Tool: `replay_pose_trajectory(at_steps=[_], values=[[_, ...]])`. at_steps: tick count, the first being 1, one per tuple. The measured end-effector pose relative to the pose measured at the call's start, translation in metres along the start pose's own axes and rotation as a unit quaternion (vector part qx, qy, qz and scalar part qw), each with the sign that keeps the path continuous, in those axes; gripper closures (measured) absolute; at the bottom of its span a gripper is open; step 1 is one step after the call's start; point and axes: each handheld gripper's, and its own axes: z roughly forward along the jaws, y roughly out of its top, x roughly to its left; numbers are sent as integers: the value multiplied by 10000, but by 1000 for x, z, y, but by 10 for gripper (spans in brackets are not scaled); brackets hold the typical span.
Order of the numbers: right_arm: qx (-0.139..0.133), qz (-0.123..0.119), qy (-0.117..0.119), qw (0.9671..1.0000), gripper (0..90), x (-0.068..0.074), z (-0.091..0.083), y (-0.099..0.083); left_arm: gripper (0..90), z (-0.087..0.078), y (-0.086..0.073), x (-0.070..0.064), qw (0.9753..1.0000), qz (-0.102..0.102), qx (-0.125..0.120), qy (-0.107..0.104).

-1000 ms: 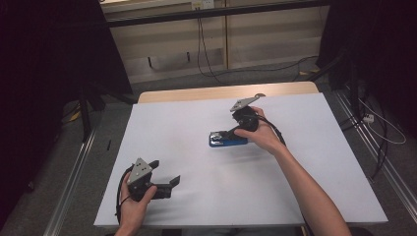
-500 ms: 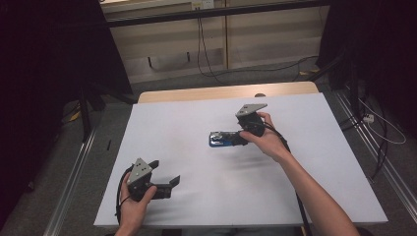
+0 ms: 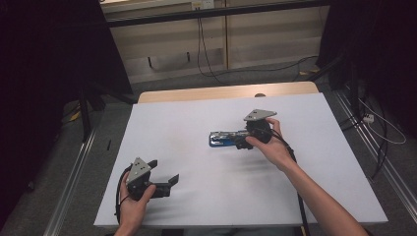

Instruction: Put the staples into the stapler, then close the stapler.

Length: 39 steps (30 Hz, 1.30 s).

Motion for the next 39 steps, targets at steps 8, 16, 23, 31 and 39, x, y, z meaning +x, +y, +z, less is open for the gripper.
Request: replay_pose_trajectory(at_steps=[8, 16, 23, 31, 39], values=[[-162, 144, -196, 9996, 48, 1, -14, -8, 42, -4, -1, 6, 9999, -115, -60, 41], [-236, 224, -323, 9989, 41, -2, -26, -22, 42, -5, 0, 6, 9999, -127, -62, 59], [-426, 273, -457, 9977, 41, -1, -40, -34, 42, -6, 0, 1, 9999, -89, -77, 23], [-598, 312, -673, 9954, 37, -3, -53, -44, 42, -4, 1, 4, 9999, -125, -82, 20], [-556, 357, -712, 9953, 24, -7, -65, -51, 40, -4, 1, 5, 9999, -62, -62, 140]])
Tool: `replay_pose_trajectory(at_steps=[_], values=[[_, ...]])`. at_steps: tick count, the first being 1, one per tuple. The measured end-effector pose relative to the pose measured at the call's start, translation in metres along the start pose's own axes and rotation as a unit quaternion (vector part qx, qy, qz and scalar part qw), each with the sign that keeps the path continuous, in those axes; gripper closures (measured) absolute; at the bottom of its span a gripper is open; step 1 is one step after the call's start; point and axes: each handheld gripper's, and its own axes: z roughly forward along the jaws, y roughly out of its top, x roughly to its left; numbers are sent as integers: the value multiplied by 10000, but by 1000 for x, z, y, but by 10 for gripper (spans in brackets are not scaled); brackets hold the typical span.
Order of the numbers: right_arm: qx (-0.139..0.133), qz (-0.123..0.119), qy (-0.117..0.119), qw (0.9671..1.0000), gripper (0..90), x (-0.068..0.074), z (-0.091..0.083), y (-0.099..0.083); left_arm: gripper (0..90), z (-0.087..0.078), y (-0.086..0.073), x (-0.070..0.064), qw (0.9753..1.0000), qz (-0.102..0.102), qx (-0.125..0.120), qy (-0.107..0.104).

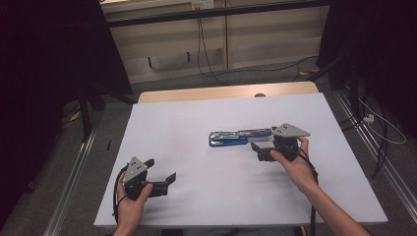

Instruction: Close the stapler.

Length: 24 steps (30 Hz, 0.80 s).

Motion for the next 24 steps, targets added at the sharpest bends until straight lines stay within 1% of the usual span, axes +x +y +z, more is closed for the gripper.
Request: replay_pose_trajectory(at_steps=[2, 3, 5, 6, 8, 9, 11, 13, 14, 15, 16, 17, 20, 22, 23, 24], values=[[8, 4, -46, 10000, 24, -3, -3, -2, 40, 2, -1, 1, 10000, -64, -20, -35], [30, -14, -75, 10000, 24, -5, -4, -3, 41, 2, 0, 2, 10000, -10, 33, -31], [36, -6, -120, 9999, 24, -8, -6, -5, 46, 6, 0, 5, 10000, -27, 8, 46], [19, -18, -162, 9999, 24, -10, -8, -7, 43, 8, 0, 6, 10000, -83, 16, 48], [-17, 30, -230, 9997, 23, -13, -9, -9, 48, 11, 1, 8, 9999, -148, -29, 61], [-12, 75, -244, 9997, 22, -14, -10, -9, 49, 11, 2, 8, 9998, -149, -43, 78], [0, 103, -213, 9997, 22, -14, -12, -11, 48, 11, 3, 8, 9998, -180, -101, 42], [-66, -7, -170, 9998, 22, -13, -14, -12, 47, 11, 6, 7, 9997, -199, -148, 55], [-70, -80, -171, 9998, 22, -12, -15, -13, 47, 12, 7, 7, 9996, -204, -199, 34], [-75, -100, -209, 9997, 22, -12, -16, -14, 47, 14, 8, 7, 9996, -188, -191, 36], [-72, -85, -222, 9997, 20, -12, -16, -15, 48, 16, 9, 7, 9996, -177, -197, 8], [-52, -53, -215, 9997, 20, -12, -16, -16, 49, 18, 9, 7, 9996, -210, -188, -37], [-21, -24, -238, 9997, 37, -13, -15, -17, 52, 28, 12, 9, 9996, -208, -113, -165], [-38, -32, -251, 9997, 40, -14, -15, -17, 60, 33, 13, 9, 9996, -192, -98, -175], [-45, -48, -274, 9996, 48, -15, -15, -17, 60, 37, 14, 10, 9996, -152, -82, -202], [-56, -92, -274, 9996, 63, -16, -14, -17, 61, 39, 15, 9, 9996, -158, -84, -204]])
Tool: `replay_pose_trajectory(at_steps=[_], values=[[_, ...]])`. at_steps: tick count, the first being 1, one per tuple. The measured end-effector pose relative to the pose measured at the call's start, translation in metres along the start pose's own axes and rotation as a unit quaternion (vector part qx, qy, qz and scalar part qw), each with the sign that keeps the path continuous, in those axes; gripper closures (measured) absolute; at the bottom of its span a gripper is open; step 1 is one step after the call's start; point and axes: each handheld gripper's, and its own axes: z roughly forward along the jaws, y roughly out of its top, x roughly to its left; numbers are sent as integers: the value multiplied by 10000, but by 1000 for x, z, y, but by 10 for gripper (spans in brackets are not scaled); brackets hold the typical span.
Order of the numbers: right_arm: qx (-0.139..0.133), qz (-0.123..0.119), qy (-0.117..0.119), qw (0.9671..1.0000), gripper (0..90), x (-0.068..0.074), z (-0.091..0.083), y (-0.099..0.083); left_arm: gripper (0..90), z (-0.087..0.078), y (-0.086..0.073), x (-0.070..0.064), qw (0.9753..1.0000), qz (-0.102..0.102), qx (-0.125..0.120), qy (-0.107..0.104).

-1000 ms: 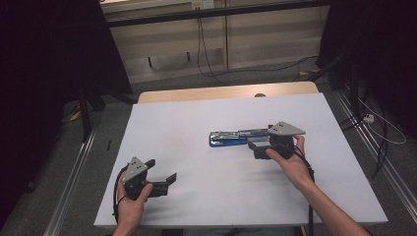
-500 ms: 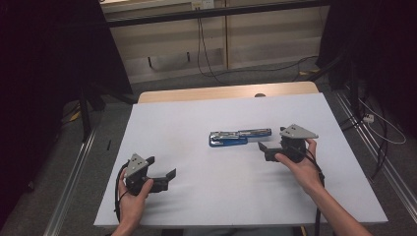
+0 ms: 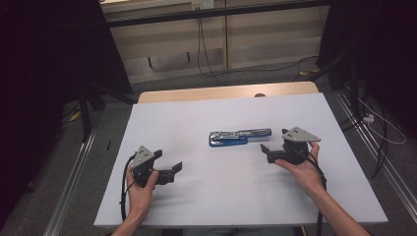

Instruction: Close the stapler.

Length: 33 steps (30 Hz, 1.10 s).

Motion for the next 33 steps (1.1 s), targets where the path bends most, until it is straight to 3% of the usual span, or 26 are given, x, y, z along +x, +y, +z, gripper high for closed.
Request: replay_pose_trajectory(at_steps=[6, 10, 14, 25, 29, 33], values=[[-78, 140, 61, 9999, 134, -3, 2, 0, 71, 20, 9, -2, 9999, 108, 101, -90], [-99, 143, 92, 9998, 163, -2, 1, 1, 71, 30, 12, -6, 9994, 314, 127, 22], [-38, 231, 114, 9997, 204, -4, 2, -1, 73, 40, 17, -6, 9995, 304, 114, -15], [32, 165, 252, 9995, 354, -5, 3, -1, 75, 60, 28, -4, 9996, 142, 193, -177], [52, 112, 285, 9995, 418, -5, 4, 0, 74, 66, 37, -3, 9998, 122, 18, -138], [64, -2, 356, 9993, 525, -5, 4, 2, 68, 75, 44, -5, 9998, 143, 6, -144]])
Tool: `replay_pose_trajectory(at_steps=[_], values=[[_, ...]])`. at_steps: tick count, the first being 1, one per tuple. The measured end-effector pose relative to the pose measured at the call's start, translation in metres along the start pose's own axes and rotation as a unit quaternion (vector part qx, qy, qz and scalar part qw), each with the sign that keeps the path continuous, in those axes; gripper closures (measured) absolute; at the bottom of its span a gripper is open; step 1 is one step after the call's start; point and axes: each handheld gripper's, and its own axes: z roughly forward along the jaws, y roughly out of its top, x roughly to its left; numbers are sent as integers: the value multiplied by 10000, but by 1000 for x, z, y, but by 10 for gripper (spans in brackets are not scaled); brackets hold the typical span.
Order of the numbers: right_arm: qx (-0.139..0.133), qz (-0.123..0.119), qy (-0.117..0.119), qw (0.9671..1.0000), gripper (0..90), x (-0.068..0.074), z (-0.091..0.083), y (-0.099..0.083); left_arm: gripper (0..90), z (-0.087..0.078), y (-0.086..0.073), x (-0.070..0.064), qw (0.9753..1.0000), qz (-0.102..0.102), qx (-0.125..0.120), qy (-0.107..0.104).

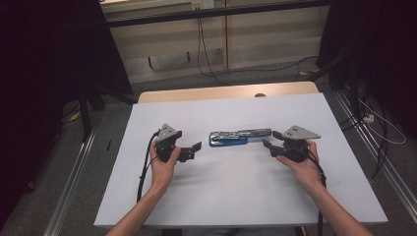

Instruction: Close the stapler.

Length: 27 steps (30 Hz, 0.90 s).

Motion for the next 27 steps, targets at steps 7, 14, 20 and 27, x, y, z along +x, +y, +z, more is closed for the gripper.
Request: replay_pose_trajectory(at_steps=[7, 14, 20, 27], values=[[-50, -21, 149, 9999, 751, 1, -2, 2, 62, 16, 13, -7, 10000, 35, -9, -88], [-90, 177, 131, 9997, 900, -4, -3, -1, 31, 30, 25, -13, 9999, 61, -82, 51], [-17, 249, 164, 9996, 900, -6, -1, -3, 61, 39, 21, -16, 9998, 146, 35, 131], [96, 204, 133, 9997, 900, -3, 3, -4, 127, 47, 14, -16, 9994, -27, 341, -11]])
